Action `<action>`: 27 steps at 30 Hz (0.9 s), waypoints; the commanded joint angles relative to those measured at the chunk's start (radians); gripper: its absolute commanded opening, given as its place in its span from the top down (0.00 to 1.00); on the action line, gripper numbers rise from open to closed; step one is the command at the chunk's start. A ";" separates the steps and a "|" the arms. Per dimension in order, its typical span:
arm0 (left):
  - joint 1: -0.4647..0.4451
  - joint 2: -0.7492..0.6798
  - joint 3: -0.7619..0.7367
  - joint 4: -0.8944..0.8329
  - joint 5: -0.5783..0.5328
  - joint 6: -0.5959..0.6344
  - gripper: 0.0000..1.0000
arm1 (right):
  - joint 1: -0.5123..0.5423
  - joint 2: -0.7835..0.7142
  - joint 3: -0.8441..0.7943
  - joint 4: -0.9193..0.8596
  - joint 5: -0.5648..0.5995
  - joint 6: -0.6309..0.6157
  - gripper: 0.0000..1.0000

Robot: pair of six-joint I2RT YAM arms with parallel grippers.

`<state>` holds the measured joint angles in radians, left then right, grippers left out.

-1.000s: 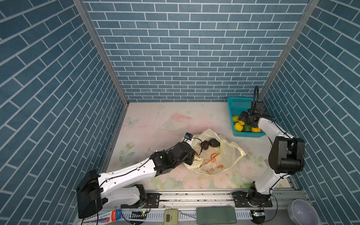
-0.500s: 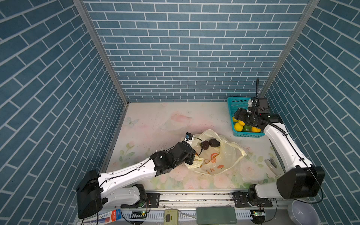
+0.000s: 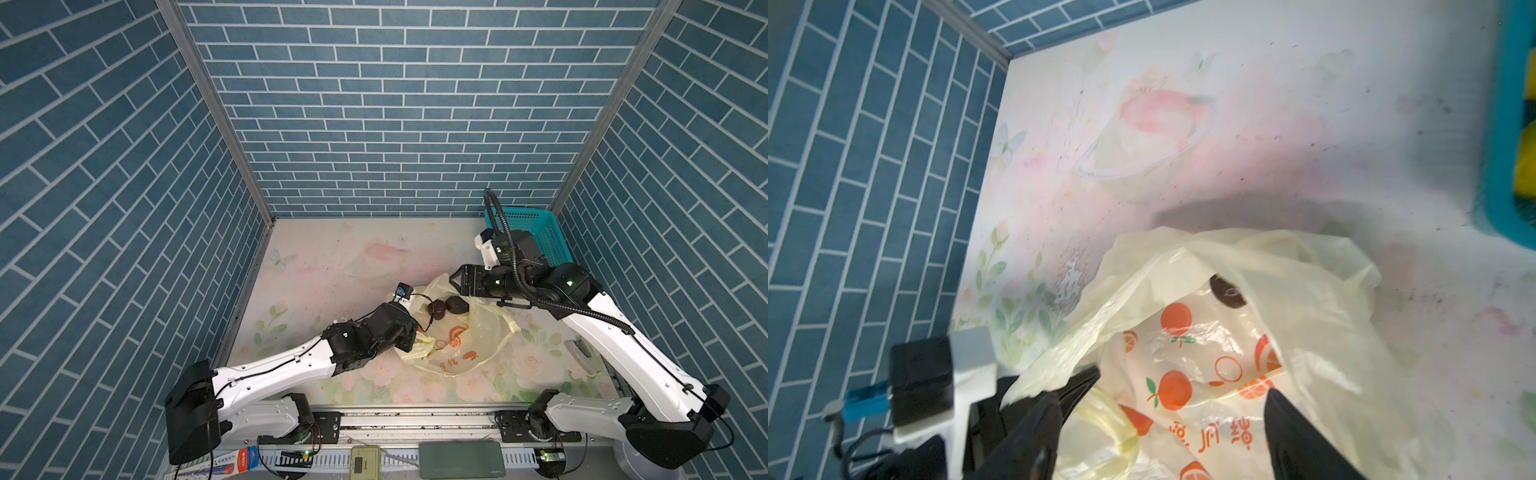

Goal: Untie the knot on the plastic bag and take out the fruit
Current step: 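Move the right gripper back into the bag toward the dark fruits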

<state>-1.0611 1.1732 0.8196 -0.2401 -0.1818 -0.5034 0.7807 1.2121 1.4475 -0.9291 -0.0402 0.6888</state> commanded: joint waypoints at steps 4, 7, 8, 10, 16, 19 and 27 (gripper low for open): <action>-0.004 -0.007 0.010 0.003 -0.005 0.010 1.00 | 0.138 -0.005 -0.100 -0.018 0.091 0.131 0.24; -0.004 -0.011 0.010 0.007 -0.004 0.012 1.00 | 0.174 -0.030 -0.227 0.059 0.122 0.147 0.27; -0.004 -0.011 0.010 0.007 -0.005 0.013 1.00 | 0.185 -0.036 -0.261 0.079 0.137 0.148 0.27; -0.003 -0.014 0.011 0.002 -0.005 0.014 1.00 | 0.218 -0.041 -0.331 0.132 0.167 0.125 0.29; 0.001 -0.024 0.012 -0.004 -0.003 0.016 1.00 | 0.301 -0.003 -0.486 0.256 0.222 0.054 0.33; 0.002 -0.026 0.012 0.003 -0.003 0.017 1.00 | 0.303 0.024 -0.551 0.334 0.215 0.045 0.34; 0.003 -0.044 -0.016 0.047 0.007 0.012 1.00 | 0.211 0.180 -0.589 0.549 0.204 0.003 0.38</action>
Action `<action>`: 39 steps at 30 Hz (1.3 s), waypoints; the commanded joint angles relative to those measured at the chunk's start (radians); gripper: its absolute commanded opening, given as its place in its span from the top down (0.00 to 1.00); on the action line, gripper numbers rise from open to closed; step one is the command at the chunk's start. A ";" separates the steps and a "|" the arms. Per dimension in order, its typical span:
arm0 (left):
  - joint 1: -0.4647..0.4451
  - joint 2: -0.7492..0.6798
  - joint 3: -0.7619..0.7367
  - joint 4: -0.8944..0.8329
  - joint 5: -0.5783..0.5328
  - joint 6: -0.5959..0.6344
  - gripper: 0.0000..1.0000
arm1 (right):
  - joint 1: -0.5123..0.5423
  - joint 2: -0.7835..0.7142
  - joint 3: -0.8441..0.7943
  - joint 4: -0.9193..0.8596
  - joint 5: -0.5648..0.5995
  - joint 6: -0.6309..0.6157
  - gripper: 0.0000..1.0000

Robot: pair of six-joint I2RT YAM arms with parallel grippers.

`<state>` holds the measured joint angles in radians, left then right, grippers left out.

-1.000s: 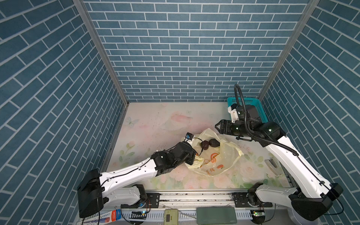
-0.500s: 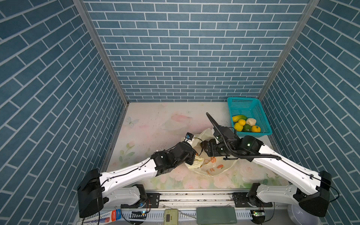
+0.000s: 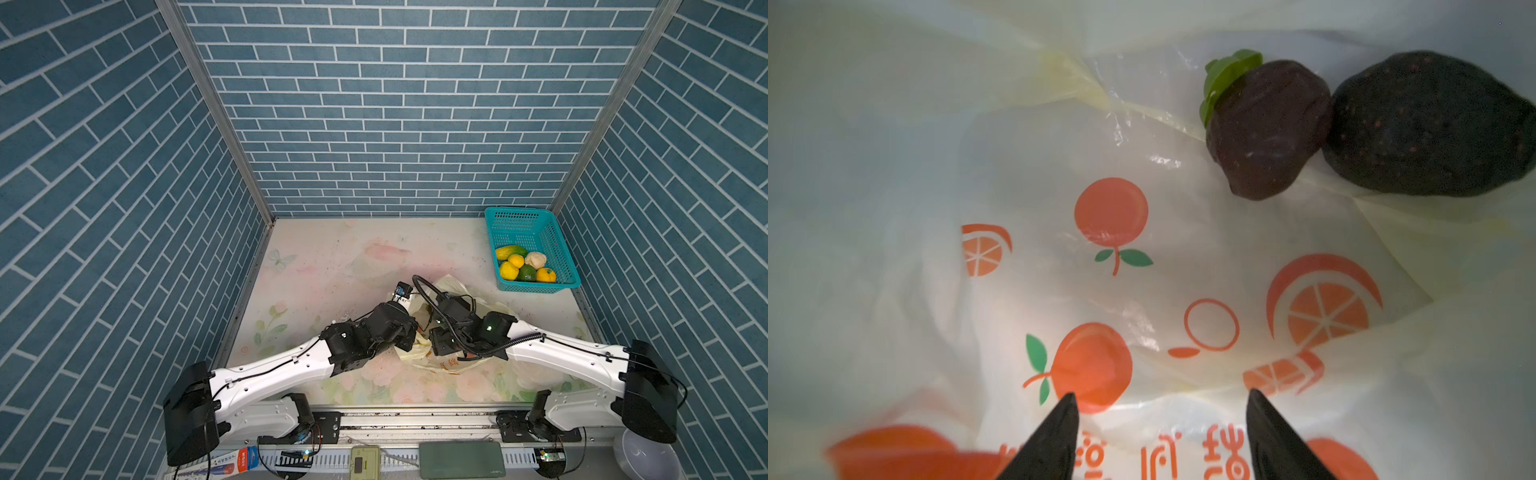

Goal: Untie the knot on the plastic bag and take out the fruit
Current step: 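Move the right gripper back into the bag toward the dark fruits, then close the right gripper on the small dark purple fruit with leaves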

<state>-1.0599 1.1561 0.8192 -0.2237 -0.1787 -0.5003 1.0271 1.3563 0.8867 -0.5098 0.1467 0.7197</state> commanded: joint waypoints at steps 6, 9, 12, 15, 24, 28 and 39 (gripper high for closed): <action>0.000 -0.039 -0.035 0.048 0.034 0.019 1.00 | -0.137 0.139 -0.032 0.318 0.024 -0.034 0.41; -0.005 -0.033 -0.045 0.039 0.062 0.034 1.00 | -0.167 0.171 0.006 0.342 0.093 -0.034 0.41; -0.022 -0.029 -0.040 0.002 0.071 0.074 1.00 | -0.202 0.172 -0.003 0.368 0.163 0.004 0.36; -0.030 -0.018 -0.039 -0.024 0.086 0.096 1.00 | -0.230 0.184 -0.010 0.380 0.149 0.033 0.30; -0.033 0.010 -0.039 0.005 0.079 0.095 1.00 | -0.215 0.205 -0.043 0.431 0.054 0.081 0.28; -0.033 0.021 -0.034 0.015 0.083 0.095 1.00 | -0.210 0.234 -0.036 0.444 0.061 0.087 0.26; -0.033 0.000 -0.042 0.012 0.097 0.097 1.00 | -0.216 0.351 0.014 0.468 0.132 0.149 0.21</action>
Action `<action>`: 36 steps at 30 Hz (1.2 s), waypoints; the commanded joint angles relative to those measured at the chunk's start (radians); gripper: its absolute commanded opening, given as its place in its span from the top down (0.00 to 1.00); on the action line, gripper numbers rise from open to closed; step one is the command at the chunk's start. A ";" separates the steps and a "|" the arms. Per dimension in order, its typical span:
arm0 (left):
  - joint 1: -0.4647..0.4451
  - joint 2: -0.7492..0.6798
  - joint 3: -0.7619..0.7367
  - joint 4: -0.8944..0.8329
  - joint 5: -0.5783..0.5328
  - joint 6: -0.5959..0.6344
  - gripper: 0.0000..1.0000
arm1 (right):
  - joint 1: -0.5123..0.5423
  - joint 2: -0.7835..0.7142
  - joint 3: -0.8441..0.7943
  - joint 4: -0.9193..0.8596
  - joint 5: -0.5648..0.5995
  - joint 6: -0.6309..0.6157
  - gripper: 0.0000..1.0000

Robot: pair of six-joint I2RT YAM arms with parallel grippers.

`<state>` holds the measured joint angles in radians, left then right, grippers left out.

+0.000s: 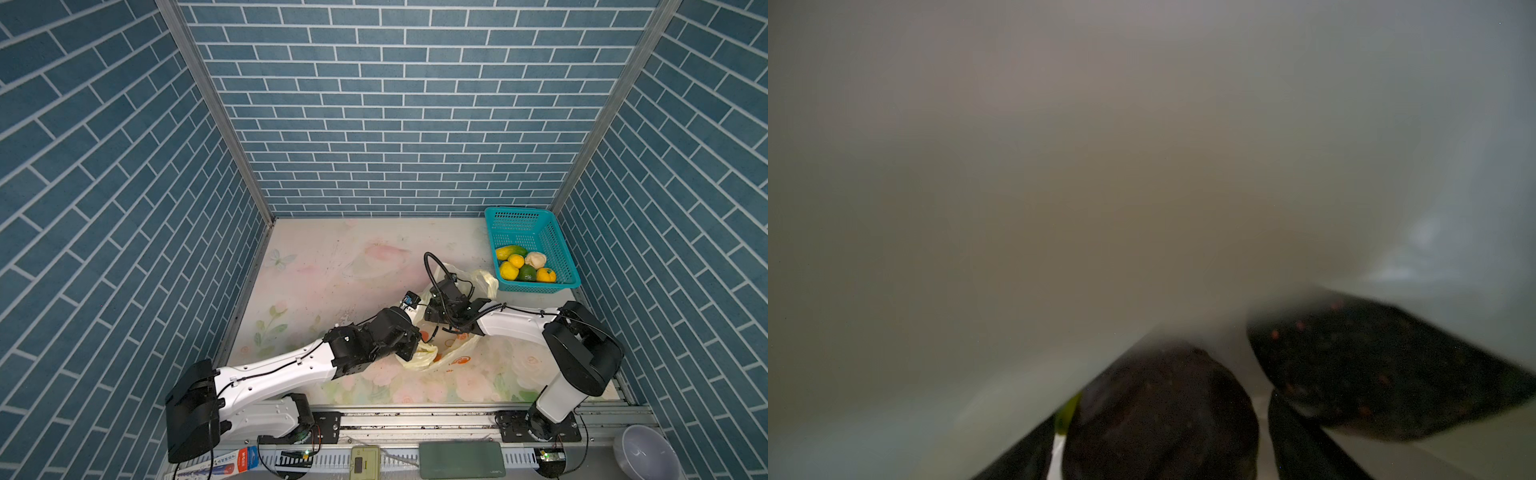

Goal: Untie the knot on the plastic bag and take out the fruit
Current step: 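Close the right gripper on the small dark purple fruit with leaves, then lift the purple fruit out of the bag and carry it to the teal basket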

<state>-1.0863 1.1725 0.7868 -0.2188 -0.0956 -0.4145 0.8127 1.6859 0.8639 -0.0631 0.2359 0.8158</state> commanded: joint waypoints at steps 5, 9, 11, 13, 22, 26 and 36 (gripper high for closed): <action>-0.007 -0.012 -0.008 0.004 0.039 0.024 1.00 | -0.012 0.057 0.050 0.052 0.042 0.057 0.27; -0.006 -0.005 -0.004 0.001 0.040 0.026 1.00 | -0.012 0.061 0.045 0.066 0.031 0.056 0.41; -0.006 -0.003 -0.006 0.002 0.038 0.023 1.00 | -0.012 0.055 0.037 0.069 0.024 0.052 0.44; -0.006 -0.002 -0.007 0.000 0.027 0.019 1.00 | -0.010 0.044 0.034 0.067 0.013 0.047 0.47; -0.006 0.011 -0.012 0.007 -0.050 -0.014 1.00 | 0.033 -0.086 -0.001 -0.004 -0.056 0.016 0.50; -0.006 0.021 -0.006 0.015 -0.076 -0.018 1.00 | 0.084 -0.147 -0.006 -0.084 -0.063 0.025 0.50; 0.005 0.029 0.009 0.011 -0.128 -0.020 1.00 | 0.177 -0.320 0.052 -0.312 -0.048 0.075 0.51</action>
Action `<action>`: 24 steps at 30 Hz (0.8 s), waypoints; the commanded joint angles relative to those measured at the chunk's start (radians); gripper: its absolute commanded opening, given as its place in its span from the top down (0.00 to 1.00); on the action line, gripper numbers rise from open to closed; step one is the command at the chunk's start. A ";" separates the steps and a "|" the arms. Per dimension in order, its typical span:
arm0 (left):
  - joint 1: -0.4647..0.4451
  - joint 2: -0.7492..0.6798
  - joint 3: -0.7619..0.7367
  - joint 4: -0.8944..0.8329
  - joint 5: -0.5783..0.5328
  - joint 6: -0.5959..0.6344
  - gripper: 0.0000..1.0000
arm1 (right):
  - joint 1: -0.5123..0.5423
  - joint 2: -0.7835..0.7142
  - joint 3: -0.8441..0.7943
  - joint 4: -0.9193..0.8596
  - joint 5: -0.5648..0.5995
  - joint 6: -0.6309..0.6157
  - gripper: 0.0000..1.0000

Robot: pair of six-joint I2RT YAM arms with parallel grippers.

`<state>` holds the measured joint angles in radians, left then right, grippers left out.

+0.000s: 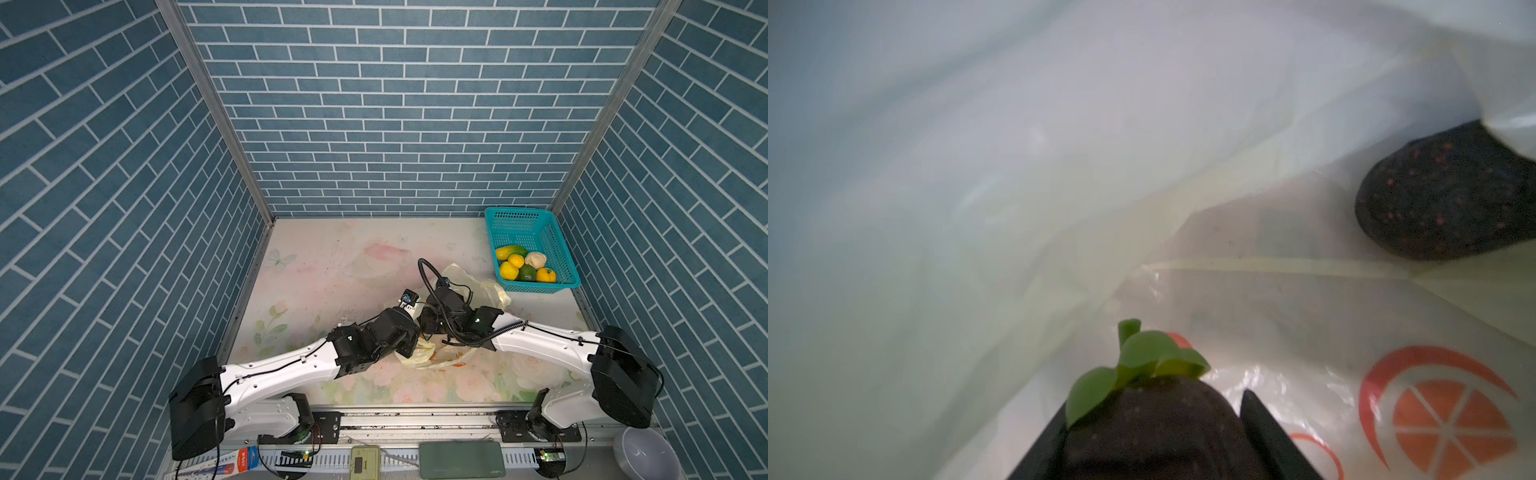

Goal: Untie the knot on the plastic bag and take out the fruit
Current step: 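Lift the purple fruit out of the bag and carry it to the teal basket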

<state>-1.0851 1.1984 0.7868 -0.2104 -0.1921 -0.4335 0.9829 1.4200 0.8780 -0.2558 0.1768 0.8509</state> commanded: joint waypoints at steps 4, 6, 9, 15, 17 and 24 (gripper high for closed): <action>0.005 -0.002 0.012 -0.014 -0.043 -0.003 1.00 | 0.008 -0.137 0.108 -0.244 0.016 0.030 0.51; 0.007 -0.006 0.010 -0.018 -0.048 -0.002 1.00 | 0.008 -0.168 0.162 -0.308 0.014 0.016 0.51; 0.007 -0.008 0.011 -0.023 -0.050 -0.004 1.00 | 0.007 -0.191 0.268 -0.403 0.005 -0.010 0.51; 0.007 -0.006 0.008 -0.026 -0.043 -0.005 1.00 | -0.060 -0.199 0.474 -0.496 -0.014 -0.082 0.50; 0.006 -0.003 0.006 -0.023 -0.040 -0.006 1.00 | -0.126 -0.201 0.506 -0.482 -0.048 -0.101 0.50; 0.007 -0.011 0.011 -0.034 -0.042 -0.007 1.00 | -0.392 -0.180 0.568 -0.419 -0.130 -0.212 0.49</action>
<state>-1.0832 1.1984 0.7868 -0.2272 -0.2241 -0.4351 0.6563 1.2289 1.3899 -0.6735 0.0914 0.7174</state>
